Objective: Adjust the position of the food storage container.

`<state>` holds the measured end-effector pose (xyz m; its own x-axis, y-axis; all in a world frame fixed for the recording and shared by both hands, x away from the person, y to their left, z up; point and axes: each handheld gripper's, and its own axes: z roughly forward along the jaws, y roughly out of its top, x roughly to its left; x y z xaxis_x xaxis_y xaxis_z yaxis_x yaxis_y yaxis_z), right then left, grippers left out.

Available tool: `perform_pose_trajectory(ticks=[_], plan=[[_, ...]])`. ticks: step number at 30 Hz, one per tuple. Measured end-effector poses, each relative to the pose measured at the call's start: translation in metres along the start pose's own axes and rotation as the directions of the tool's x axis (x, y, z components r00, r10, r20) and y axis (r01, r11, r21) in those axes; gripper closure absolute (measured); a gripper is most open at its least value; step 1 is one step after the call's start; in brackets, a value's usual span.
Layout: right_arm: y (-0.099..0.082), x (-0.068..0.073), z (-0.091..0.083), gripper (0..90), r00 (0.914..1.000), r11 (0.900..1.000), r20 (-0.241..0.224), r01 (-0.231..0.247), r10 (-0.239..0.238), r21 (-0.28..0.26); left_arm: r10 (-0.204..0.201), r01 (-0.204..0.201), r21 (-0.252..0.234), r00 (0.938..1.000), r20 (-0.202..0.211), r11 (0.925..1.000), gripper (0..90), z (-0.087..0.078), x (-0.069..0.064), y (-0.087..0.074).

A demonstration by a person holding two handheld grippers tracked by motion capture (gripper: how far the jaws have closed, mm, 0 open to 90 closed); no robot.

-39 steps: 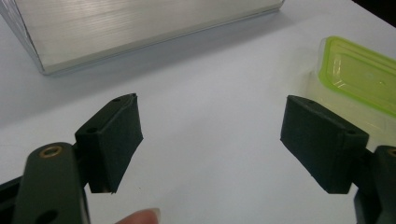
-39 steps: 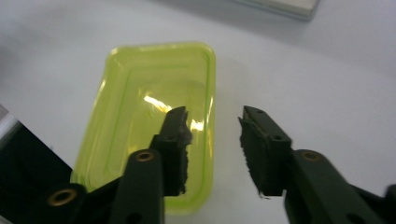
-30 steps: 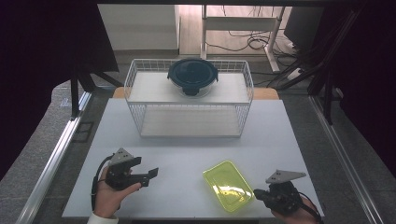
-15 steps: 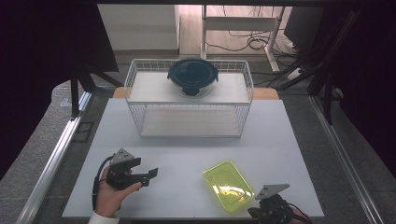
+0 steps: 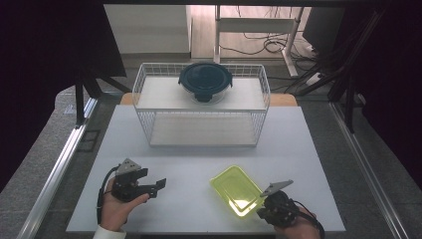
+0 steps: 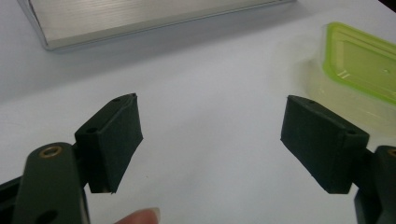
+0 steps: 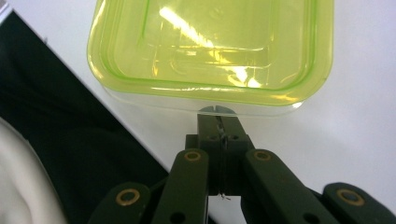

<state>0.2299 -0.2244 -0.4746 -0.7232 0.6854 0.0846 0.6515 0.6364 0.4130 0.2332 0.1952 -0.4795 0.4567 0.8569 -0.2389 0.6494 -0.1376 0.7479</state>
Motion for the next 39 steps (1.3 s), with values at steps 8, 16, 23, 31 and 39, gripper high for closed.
perform_pose_trajectory(ticks=[8, 16, 23, 31, 39], plan=[[0.03, -0.008, 0.02, 88.9, 1.0, 1.0, -0.002, 0.002, -0.002, -0.008, -0.002, 0.002, 0.003, 1.0, -0.005, 1.0, 20.0, 0.0, 0.002, -0.001], [0.041, -0.009, 0.025, 88.9, 0.9987, 1.0, 0.051, 0.003, -0.003, 0.0, -0.011, 0.011, 0.002, 0.9999, -0.004, 0.9999, 20.0, 0.0, 0.004, -0.001], [0.034, 0.007, -0.007, 88.9, 0.9985, 0.9968, 0.044, 0.035, -0.032, -0.071, -0.009, 0.009, 0.002, 0.9999, -0.007, 1.0, 20.0, 0.0, 0.004, -0.001], [0.049, 0.049, 0.003, 88.8, 0.9896, 0.9886, -0.022, 0.141, -0.142, -0.053, -0.016, 0.016, 0.0, 0.9998, -0.009, 0.9999, 20.0, -0.001, 0.006, -0.002], [0.071, 0.068, 0.039, 88.9, 0.9866, 0.9873, -0.037, 0.159, -0.159, 0.001, -0.018, 0.018, 0.004, 0.9998, -0.005, 0.9998, 20.0, 0.001, 0.004, -0.002]])
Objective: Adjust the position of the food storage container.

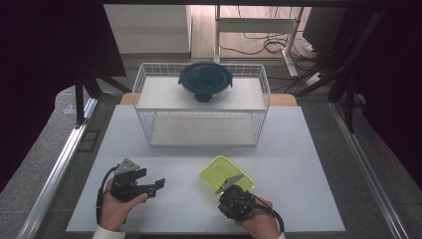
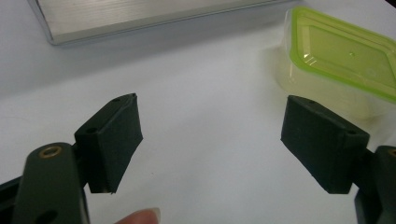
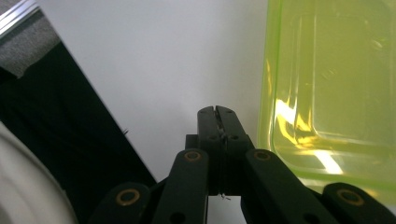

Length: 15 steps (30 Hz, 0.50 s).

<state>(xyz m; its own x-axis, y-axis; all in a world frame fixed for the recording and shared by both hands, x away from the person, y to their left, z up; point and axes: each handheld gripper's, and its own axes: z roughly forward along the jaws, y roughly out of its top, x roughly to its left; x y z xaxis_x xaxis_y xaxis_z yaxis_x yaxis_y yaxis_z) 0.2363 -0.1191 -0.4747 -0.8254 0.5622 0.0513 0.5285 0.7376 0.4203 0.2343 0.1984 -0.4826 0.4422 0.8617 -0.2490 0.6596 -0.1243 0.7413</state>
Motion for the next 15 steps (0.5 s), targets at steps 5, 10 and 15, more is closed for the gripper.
perform_pose_trajectory(ticks=[5, 10, 15], plan=[[-0.002, -0.006, 0.008, 88.9, 0.9996, 0.9997, 0.016, -0.021, 0.021, 0.013, -0.001, 0.001, 0.005, 1.0, -0.003, 1.0, 20.1, 0.001, 0.002, -0.001], [-0.007, -0.013, 0.004, 88.9, 0.9971, 0.9992, 0.064, -0.041, 0.041, 0.003, 0.002, -0.002, 0.006, 1.0, -0.002, 1.0, 20.1, 0.001, 0.002, -0.001], [-0.017, -0.034, -0.004, 89.0, 0.9906, 0.9956, 0.1, -0.092, 0.093, -0.02, 0.006, -0.006, 0.007, 1.0, -0.005, 1.0, 20.1, 0.002, 0.001, -0.001]])
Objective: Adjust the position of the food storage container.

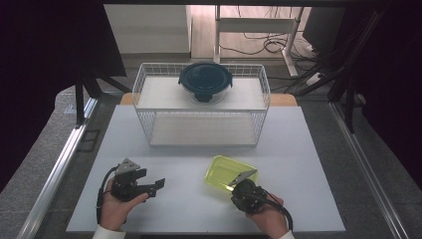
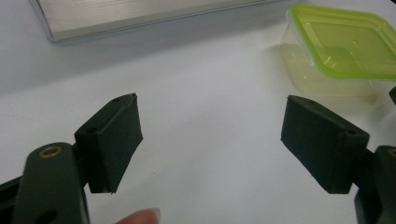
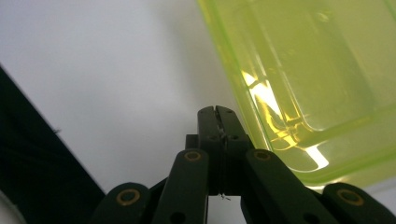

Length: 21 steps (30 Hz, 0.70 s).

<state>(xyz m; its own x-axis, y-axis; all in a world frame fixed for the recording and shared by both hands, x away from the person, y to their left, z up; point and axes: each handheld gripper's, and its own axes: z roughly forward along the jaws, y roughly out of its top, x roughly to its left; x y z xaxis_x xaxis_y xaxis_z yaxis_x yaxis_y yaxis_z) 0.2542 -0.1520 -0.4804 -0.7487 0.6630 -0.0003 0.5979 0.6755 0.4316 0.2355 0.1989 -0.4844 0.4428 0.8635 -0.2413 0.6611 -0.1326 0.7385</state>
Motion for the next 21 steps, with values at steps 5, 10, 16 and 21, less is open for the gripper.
perform_pose_trajectory(ticks=[5, 10, 16, 21], plan=[[-0.003, -0.011, -0.001, 89.0, 0.9997, 0.9997, 0.008, -0.023, 0.024, -0.008, -0.015, 0.015, -0.011, 0.9998, -0.009, 0.9998, 20.3, -0.001, 0.001, 0.0], [-0.004, -0.016, 0.0, 89.0, 0.999, 0.9992, 0.025, -0.038, 0.038, -0.013, -0.025, 0.025, -0.022, 0.9996, -0.012, 0.9994, 20.5, -0.002, 0.002, 0.0], [-0.006, -0.024, 0.0, 89.0, 0.9965, 0.9977, 0.051, -0.066, 0.067, -0.017, -0.047, 0.047, -0.036, 0.9989, -0.007, 0.9983, 20.7, -0.003, 0.004, 0.0], [-0.008, -0.028, 0.0, 89.0, 0.9954, 0.9966, 0.052, -0.08, 0.081, -0.021, -0.048, 0.048, -0.033, 0.9988, -0.003, 0.9983, 20.8, -0.002, 0.003, 0.0]])
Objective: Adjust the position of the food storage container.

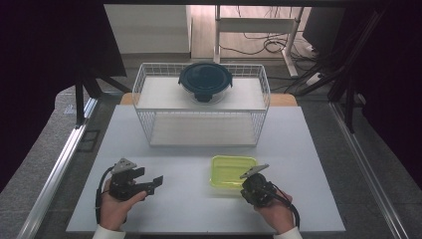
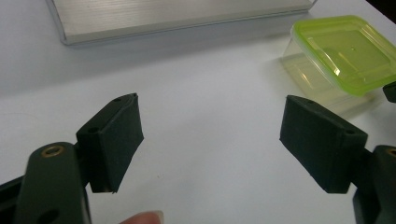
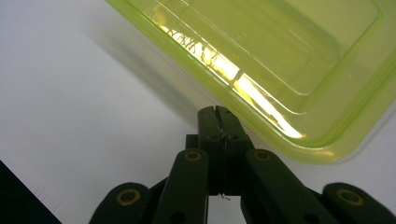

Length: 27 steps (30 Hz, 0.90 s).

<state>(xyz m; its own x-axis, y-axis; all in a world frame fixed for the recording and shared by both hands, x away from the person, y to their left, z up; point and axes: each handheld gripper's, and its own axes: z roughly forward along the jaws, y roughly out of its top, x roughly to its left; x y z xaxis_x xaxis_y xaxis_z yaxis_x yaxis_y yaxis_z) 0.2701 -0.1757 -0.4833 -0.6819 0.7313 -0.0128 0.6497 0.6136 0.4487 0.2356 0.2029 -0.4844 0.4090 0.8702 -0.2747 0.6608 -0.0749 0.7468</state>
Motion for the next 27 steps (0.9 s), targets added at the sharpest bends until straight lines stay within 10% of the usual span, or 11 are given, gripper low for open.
perform_pose_trajectory(ticks=[4, 11, 18, 27], plan=[[-0.004, 0.003, -0.015, 89.0, 0.999, 0.9993, -0.046, 0.001, -0.003, -0.036, -0.004, 0.004, 0.006, 1.0, 0.007, 1.0, 20.8, 0.002, -0.001, -0.001], [-0.006, -0.033, -0.048, 89.0, 0.9918, 0.9839, 0.051, -0.109, 0.117, -0.141, -0.001, 0.001, 0.01, 0.9999, 0.011, 0.9999, 20.8, 0.003, -0.001, -0.001], [-0.002, -0.078, -0.022, 89.0, 0.9678, 0.9713, 0.112, -0.214, 0.225, -0.103, -0.008, 0.008, 0.025, 0.9999, 0.015, 0.9997, 21.1, 0.007, 0.0, -0.001], [0.021, -0.075, -0.001, 89.0, 0.9748, 0.9766, 0.095, -0.193, 0.202, -0.095, -0.015, 0.015, 0.031, 0.9997, 0.017, 0.9994, 21.1, 0.008, 0.001, -0.002]])
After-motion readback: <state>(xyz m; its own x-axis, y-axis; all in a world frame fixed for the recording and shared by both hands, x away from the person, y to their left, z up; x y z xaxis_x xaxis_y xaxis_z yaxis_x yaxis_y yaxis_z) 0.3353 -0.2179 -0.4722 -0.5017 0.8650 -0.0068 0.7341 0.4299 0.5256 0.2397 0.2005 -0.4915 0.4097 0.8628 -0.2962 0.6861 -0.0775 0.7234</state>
